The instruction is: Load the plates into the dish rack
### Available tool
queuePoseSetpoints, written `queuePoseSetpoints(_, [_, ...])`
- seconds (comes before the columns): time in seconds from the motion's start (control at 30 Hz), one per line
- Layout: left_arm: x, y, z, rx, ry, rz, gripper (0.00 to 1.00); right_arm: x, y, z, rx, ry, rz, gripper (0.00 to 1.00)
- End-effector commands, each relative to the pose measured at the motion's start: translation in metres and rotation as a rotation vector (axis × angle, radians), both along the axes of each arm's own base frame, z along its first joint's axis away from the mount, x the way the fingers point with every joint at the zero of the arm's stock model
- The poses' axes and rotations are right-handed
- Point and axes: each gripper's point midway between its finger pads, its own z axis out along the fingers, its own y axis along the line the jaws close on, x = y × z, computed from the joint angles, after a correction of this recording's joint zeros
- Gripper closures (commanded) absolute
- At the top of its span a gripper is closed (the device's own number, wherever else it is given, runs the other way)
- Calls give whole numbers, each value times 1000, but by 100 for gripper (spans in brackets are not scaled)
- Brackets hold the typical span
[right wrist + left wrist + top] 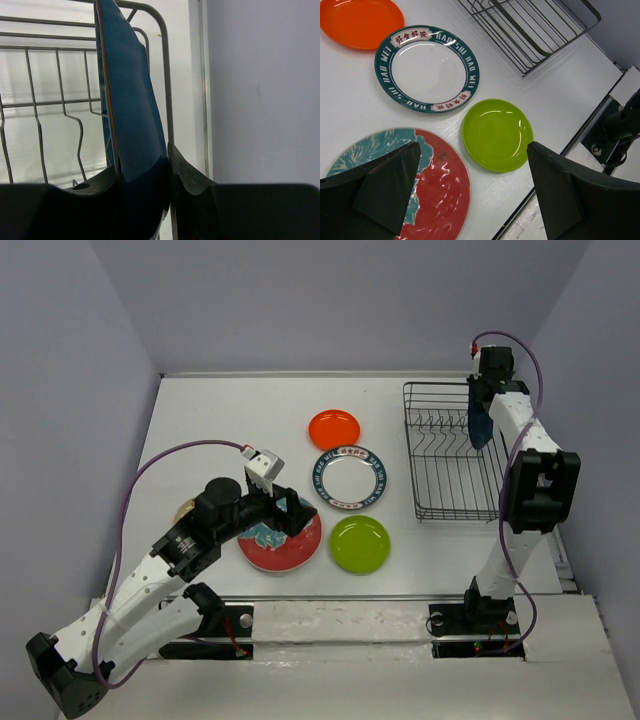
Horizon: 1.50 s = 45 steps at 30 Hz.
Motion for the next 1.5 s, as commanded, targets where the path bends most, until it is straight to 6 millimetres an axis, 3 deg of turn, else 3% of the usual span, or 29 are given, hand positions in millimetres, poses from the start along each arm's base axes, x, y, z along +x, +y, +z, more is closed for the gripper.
queuePoseSetpoints(0.0, [4, -2, 18, -22, -46, 5, 1, 20, 7, 14, 48, -108, 32, 93])
queuePoseSetpoints(0.13, [12, 2, 11, -5, -26, 59, 1, 24, 20, -10, 121, -74, 59, 89])
queuePoseSetpoints(0.33, [24, 5, -5, 43, 21, 119, 1, 30, 28, -24, 179, -81, 62, 67])
queuePoseSetpoints(0.37, [25, 5, -7, 46, 27, 123, 1, 31, 27, -22, 181, -94, 56, 63])
queuePoseSetpoints(0.4, [27, 5, -10, 51, 39, 130, 1, 32, 27, -21, 181, -101, 53, 45])
queuePoseSetpoints(0.47, [31, 5, -13, 56, 50, 146, 1, 33, 27, -17, 190, -117, 39, 32])
queuePoseSetpoints(0.5, [35, 4, -16, 58, 66, 152, 1, 33, 25, -14, 186, -125, 26, 21])
queuePoseSetpoints(0.6, [45, 2, -14, 42, 88, 168, 1, 35, 28, 8, 223, -187, 6, 9])
queuePoseSetpoints(0.63, [51, 3, -18, 40, 114, 185, 1, 34, 29, 25, 236, -227, 4, 7])
queuePoseSetpoints(0.73, [60, -2, -17, 13, 149, 198, 1, 31, 39, 53, 326, -310, -18, 4])
queuePoseSetpoints(0.8, [69, -4, -13, -22, 170, 221, 1, 21, 52, 90, 420, -406, -10, 4])
queuePoseSetpoints(0.83, [73, -4, -11, -34, 173, 237, 1, 21, 57, 86, 453, -400, -7, 4])
queuePoseSetpoints(0.93, [93, -9, -9, -76, 190, 279, 1, 4, 83, 110, 578, -473, 47, 4])
queuePoseSetpoints(0.97, [100, -13, -7, -115, 206, 293, 1, -4, 95, 133, 619, -546, 69, 4])
queuePoseSetpoints(1.0, [108, -17, -4, -152, 208, 287, 1, -9, 105, 136, 641, -558, 91, 5])
queuePoseSetpoints(1.03, [124, -19, -11, -183, 251, 310, 2, -15, 128, 127, 672, -534, 141, 5])
queuePoseSetpoints(1.07, [134, -15, -22, -182, 290, 344, 3, -21, 129, 129, 675, -543, 144, 5])
queuePoseSetpoints(1.1, [147, -19, -39, -185, 339, 343, 6, -33, 149, 146, 690, -572, 195, 6])
queuePoseSetpoints(1.13, [163, -7, -44, -206, 360, 386, 8, -40, 160, 139, 711, -572, 221, 8])
queuePoseSetpoints(1.23, [205, 1, -55, -234, 384, 447, 16, -73, 192, 150, 827, -622, 312, 21])
queuePoseSetpoints(1.27, [215, 2, -58, -230, 384, 456, 18, -84, 205, 149, 877, -617, 352, 33])
queuePoseSetpoints(1.3, [225, 1, -82, -197, 425, 468, 18, -92, 208, 151, 911, -636, 364, 35])
queuePoseSetpoints(1.33, [232, 1, -89, -184, 436, 470, 19, -109, 219, 161, 948, -665, 414, 36])
queuePoseSetpoints(1.37, [248, -1, -83, -188, 421, 473, 19, -116, 226, 145, 975, -645, 430, 36])
queuePoseSetpoints(1.4, [256, -1, -108, -150, 466, 494, 20, -123, 232, 141, 986, -634, 449, 36])
queuePoseSetpoints(1.47, [275, -7, -108, -158, 457, 492, 23, -138, 243, 128, 999, -605, 476, 36])
